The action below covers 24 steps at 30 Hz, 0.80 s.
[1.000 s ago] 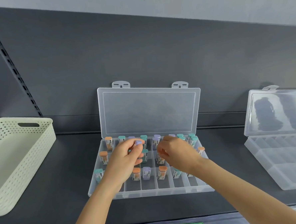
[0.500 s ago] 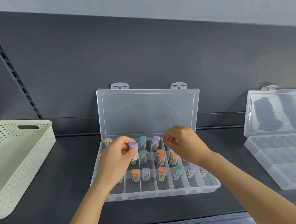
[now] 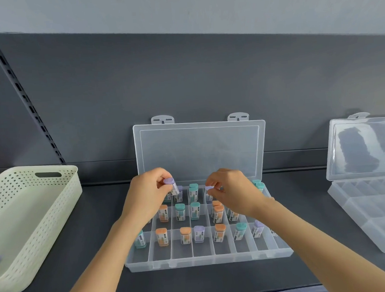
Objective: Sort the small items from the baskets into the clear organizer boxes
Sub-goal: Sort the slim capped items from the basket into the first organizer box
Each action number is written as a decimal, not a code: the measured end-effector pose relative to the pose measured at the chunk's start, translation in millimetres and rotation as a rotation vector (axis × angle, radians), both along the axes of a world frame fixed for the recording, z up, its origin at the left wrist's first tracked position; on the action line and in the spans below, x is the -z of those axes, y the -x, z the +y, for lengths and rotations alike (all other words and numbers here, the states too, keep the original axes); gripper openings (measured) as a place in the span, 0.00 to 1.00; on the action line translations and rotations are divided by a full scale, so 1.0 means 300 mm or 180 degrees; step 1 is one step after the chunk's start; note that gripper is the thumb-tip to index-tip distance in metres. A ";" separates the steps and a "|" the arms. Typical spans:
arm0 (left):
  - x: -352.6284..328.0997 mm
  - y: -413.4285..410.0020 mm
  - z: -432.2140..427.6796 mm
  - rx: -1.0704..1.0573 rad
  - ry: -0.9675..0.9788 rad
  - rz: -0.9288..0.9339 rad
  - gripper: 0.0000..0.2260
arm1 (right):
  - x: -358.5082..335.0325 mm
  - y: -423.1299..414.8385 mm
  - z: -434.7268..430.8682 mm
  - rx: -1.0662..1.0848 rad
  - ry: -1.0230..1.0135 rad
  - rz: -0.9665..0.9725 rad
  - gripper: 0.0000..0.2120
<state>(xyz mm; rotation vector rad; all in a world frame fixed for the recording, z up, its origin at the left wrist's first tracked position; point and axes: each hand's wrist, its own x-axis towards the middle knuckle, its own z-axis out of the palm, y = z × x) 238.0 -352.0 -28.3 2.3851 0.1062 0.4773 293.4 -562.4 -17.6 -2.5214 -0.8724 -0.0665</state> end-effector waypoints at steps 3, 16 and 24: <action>0.021 -0.027 -0.004 0.0225 -0.0201 0.0276 0.02 | -0.003 0.000 0.017 -0.0030 0.0008 0.0023 0.10; 0.090 -0.089 -0.005 0.0368 -0.1708 0.0090 0.05 | -0.010 -0.003 0.030 0.0008 0.0000 0.0052 0.10; 0.082 -0.082 -0.012 0.0286 -0.1708 0.0209 0.08 | -0.008 -0.008 0.042 -0.0015 0.0110 0.0111 0.11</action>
